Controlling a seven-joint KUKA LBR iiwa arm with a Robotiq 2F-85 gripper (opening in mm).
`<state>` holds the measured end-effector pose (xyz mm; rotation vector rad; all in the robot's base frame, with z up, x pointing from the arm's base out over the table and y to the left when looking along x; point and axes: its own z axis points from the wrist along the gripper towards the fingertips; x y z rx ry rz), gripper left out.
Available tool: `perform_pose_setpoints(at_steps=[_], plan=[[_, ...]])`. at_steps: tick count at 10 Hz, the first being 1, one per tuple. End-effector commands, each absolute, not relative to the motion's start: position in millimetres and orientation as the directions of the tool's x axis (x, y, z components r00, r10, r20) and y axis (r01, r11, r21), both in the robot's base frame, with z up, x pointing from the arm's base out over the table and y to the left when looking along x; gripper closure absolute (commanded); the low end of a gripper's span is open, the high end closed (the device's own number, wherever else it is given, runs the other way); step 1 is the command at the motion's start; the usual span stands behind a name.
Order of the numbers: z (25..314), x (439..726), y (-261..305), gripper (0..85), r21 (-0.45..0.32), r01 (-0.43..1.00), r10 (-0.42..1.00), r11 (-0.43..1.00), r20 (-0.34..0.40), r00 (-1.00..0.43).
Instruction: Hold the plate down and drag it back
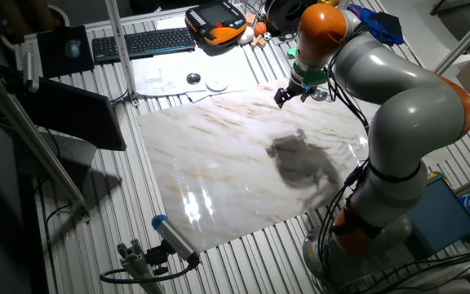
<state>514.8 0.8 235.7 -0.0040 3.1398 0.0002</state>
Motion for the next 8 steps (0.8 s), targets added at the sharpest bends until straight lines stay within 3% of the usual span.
perform_pose_setpoints(at_steps=[1,8], plan=[[235.8,514.9,0.7,85.0,-0.026,0.044,0.049,0.999,0.2,-0.979],[236.0,513.5,0.8,85.0,-0.024,0.036,0.039,0.999,0.185,-0.982]])
